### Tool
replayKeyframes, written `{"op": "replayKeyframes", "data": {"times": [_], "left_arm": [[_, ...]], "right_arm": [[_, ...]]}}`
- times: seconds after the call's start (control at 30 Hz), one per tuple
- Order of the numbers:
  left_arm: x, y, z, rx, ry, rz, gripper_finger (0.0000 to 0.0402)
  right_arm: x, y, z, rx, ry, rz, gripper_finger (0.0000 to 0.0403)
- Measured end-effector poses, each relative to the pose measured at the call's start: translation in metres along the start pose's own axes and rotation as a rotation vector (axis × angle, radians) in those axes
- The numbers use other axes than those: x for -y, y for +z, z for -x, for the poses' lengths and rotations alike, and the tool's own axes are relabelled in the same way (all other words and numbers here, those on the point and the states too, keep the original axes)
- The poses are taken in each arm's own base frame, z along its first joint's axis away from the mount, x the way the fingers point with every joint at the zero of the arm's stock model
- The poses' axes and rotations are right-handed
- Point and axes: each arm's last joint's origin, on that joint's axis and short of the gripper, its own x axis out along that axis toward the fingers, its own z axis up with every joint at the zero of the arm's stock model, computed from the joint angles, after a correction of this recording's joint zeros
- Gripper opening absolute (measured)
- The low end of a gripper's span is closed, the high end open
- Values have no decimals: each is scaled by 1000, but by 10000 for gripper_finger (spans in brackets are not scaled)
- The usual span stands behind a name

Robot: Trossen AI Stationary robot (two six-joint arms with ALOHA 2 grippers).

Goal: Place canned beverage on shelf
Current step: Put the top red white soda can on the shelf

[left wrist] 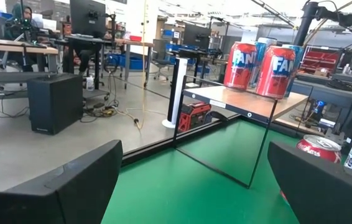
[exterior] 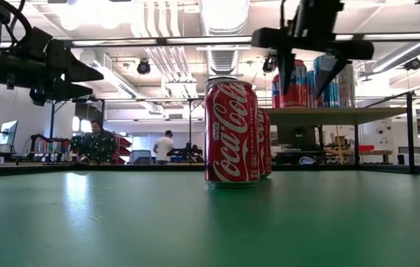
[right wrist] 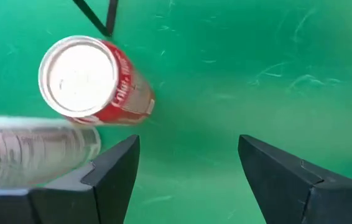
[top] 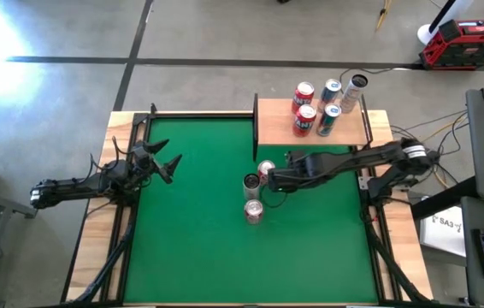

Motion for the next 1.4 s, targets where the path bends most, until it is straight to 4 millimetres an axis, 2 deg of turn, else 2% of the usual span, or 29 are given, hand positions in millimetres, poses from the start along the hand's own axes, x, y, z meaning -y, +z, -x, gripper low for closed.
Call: {"op": "replayKeyframes", "data": {"times": [0.1, 0.33, 0.43, 0.8, 0.97, 1.4], "left_arm": [[0, 0, 0, -1, 1, 0, 386], [0, 0, 0, 0, 1, 0, 386], [0, 0, 0, 0, 0, 0, 386], [0, 0, 0, 0, 1, 0, 386], [0, 0, 0, 0, 1, 0, 386], [0, 0, 0, -5, 1, -3, 386]], "right_arm": [[-11, 1, 0, 2, -4, -9, 287], [-29, 4, 0, 34, -14, -13, 374], [-34, 5, -4, 52, -4, -25, 395], [-53, 15, -18, 82, 48, -103, 398], [-55, 18, -21, 51, 58, -135, 398], [-65, 35, -49, -100, 27, -169, 398]]}}
